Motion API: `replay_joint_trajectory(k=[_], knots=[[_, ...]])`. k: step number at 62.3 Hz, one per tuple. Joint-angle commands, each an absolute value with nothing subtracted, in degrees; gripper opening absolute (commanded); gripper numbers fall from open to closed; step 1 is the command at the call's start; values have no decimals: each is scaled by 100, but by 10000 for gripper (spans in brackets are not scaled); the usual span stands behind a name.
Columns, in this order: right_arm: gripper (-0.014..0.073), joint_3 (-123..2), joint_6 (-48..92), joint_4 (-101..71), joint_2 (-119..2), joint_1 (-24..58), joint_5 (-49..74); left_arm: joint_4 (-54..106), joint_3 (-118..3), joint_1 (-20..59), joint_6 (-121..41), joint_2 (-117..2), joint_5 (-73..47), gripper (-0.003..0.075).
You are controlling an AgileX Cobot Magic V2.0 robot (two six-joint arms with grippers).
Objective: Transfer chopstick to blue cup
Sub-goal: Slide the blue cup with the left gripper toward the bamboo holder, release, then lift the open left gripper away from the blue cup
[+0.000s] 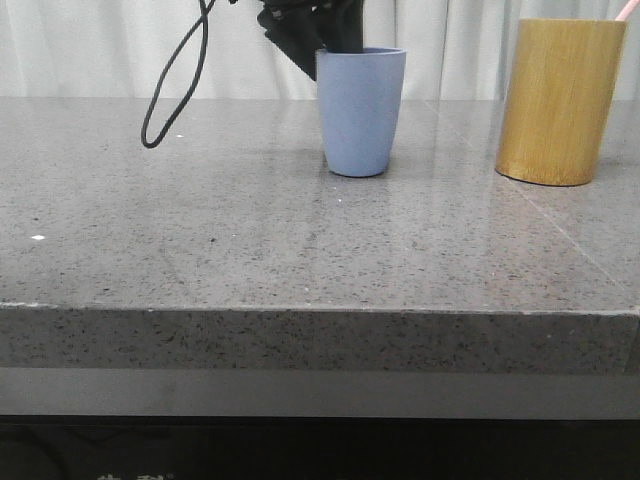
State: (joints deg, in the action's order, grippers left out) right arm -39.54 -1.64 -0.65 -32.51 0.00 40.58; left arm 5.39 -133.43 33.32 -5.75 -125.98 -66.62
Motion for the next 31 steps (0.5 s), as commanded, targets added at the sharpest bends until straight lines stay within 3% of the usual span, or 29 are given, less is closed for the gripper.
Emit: replay_joint_trajectory(k=[1, 31], knots=[[599, -4159, -132, -32, -3299, -6, 3621, 622, -13548, 3370, -516, -12189, -6393, 324], [599, -4922, -453, 206, -3676, -61, 3974, 622, -13494, 3370, -516, -11427, -6698, 324]])
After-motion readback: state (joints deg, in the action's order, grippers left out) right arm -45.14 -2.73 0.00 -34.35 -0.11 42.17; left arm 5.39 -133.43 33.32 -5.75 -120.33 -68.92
